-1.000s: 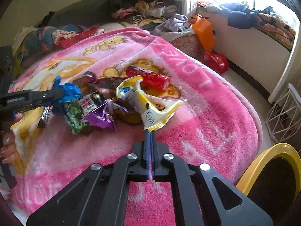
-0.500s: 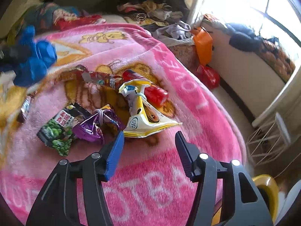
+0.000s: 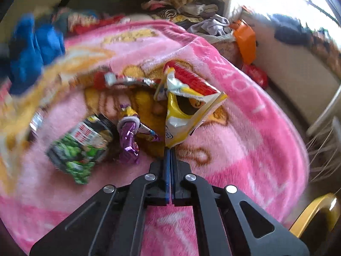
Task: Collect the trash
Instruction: 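Carry the blue cloth and yellow wrapper over the yellow-rimmed bin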
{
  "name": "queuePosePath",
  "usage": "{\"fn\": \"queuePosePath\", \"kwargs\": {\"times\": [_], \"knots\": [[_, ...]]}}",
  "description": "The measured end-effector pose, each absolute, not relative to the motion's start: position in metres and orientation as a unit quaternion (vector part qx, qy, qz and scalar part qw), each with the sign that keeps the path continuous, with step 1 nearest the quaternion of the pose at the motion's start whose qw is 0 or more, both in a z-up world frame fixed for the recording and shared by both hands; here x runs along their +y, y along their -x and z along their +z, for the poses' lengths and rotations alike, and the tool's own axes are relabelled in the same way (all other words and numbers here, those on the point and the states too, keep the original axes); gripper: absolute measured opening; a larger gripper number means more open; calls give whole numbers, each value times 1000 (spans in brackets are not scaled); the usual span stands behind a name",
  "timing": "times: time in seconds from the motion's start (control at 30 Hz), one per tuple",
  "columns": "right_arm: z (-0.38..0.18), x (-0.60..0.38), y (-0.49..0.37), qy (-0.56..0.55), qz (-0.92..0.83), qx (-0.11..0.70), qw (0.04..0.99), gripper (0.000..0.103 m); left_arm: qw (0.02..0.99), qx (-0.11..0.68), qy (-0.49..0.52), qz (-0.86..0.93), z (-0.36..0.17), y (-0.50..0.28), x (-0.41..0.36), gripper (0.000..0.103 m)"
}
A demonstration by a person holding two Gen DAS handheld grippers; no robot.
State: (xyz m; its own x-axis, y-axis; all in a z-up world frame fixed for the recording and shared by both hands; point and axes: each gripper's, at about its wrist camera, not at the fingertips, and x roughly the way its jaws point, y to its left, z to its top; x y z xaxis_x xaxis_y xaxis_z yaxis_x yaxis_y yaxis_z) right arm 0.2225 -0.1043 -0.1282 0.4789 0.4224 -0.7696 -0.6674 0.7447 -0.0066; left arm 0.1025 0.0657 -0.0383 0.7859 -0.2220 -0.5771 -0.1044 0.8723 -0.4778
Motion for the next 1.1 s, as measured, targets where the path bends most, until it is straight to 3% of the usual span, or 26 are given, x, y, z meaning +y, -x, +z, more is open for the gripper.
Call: {"fn": "queuePosePath", "kwargs": {"times": [0.17,0.23,0.33,0.57,0.6,0.63,0.7,1.1], "knots": [[-99,-133,-231,62,314,391,863,5,911,326,250,-44,-39,-105,61,12],[-92,-140,-237,41,308,392,866,26,911,325,247,-51,-38,-104,58,12],[-89,-146,-248,16,282,394,875,47,912,325,243,-62,-35,-104,50,12],[-105,-145,-276,-15,272,421,865,47,913,328,226,-91,-33,-103,29,12],[-110,-145,-281,-26,279,428,859,38,913,329,223,-94,-33,-103,25,12],[-113,-146,-284,-38,289,435,852,17,912,330,221,-98,-33,-103,22,12],[-116,-148,-285,-57,301,440,844,7,912,332,215,-106,-33,-103,14,12],[-56,-188,-227,-39,273,342,898,5,914,332,190,-135,-30,-99,-20,12]]}}
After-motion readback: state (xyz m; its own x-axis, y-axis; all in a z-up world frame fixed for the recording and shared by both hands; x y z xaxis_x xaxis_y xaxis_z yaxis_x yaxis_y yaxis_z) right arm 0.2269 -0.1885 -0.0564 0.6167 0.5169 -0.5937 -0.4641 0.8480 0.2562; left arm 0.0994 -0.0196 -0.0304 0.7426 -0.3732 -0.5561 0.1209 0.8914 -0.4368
